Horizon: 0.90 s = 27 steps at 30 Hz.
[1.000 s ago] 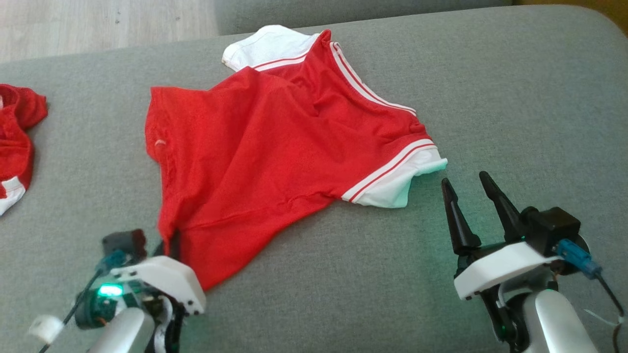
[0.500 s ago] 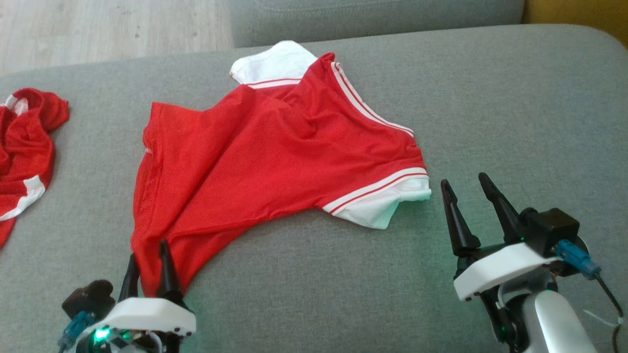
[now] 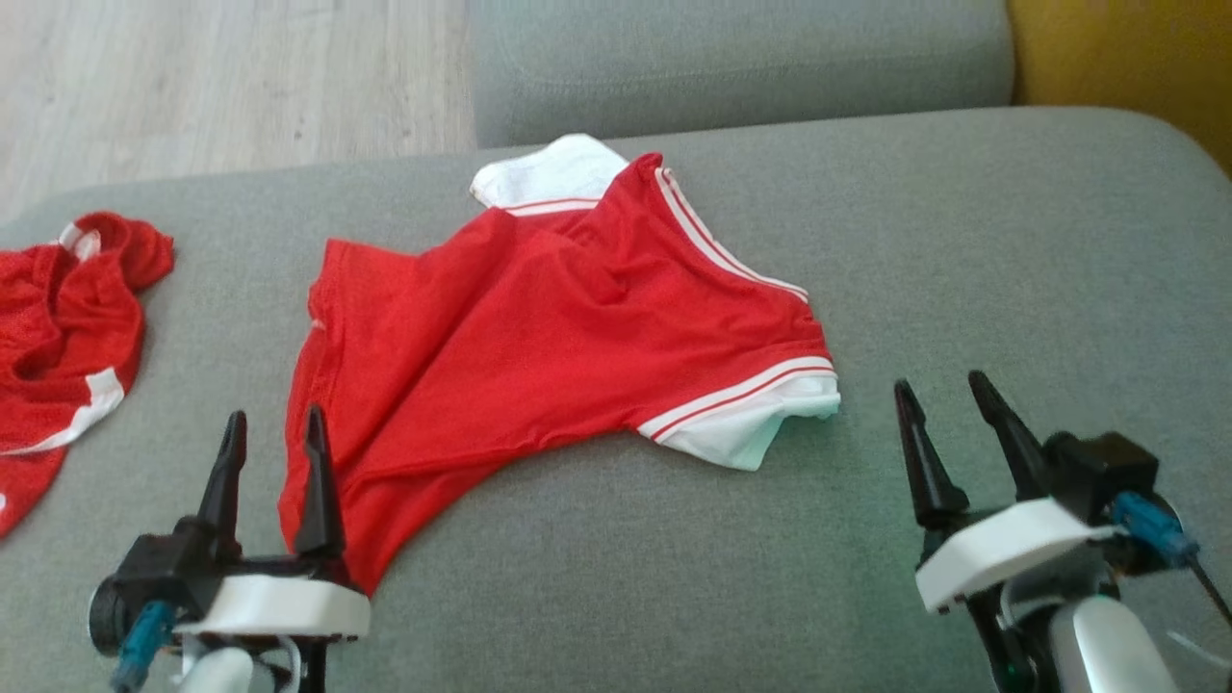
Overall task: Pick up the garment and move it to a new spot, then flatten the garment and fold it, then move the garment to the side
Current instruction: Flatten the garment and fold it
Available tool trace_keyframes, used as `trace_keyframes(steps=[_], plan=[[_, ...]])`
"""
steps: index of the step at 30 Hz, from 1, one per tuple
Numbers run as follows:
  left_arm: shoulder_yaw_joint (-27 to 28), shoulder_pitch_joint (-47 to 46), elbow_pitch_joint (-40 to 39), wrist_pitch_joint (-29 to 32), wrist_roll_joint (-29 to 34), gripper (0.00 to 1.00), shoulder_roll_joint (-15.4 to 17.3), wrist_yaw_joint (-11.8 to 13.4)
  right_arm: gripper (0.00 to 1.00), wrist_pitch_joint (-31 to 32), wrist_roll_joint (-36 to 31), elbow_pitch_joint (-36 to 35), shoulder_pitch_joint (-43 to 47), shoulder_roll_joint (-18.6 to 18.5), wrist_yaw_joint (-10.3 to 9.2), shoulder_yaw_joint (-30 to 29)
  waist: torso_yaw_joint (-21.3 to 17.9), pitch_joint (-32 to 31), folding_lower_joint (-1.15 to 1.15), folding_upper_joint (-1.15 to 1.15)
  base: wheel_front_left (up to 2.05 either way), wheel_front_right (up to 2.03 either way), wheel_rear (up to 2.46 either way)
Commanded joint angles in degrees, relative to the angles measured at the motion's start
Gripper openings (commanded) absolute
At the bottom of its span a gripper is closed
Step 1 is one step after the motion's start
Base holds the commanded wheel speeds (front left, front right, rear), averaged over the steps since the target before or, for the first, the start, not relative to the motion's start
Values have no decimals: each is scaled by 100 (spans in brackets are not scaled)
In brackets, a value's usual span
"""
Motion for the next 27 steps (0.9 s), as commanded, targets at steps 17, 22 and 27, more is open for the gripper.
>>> trace_keyframes(steps=[17,22,27], plan=[[205,-304,-430,-49,159,100,1,-91,100,1608,560,1122,-1802,-16,40,182,234,453,1,0,0,0,0],[83,-559,-454,-40,193,100,-50,-181,100,2146,412,2321,-2867,-16,40,-31,578,755,1,0,0,0,0],[-21,-752,-398,-39,209,100,-122,-260,100,2405,-54,3222,-3330,-16,40,-411,822,902,1,0,0,0,0]])
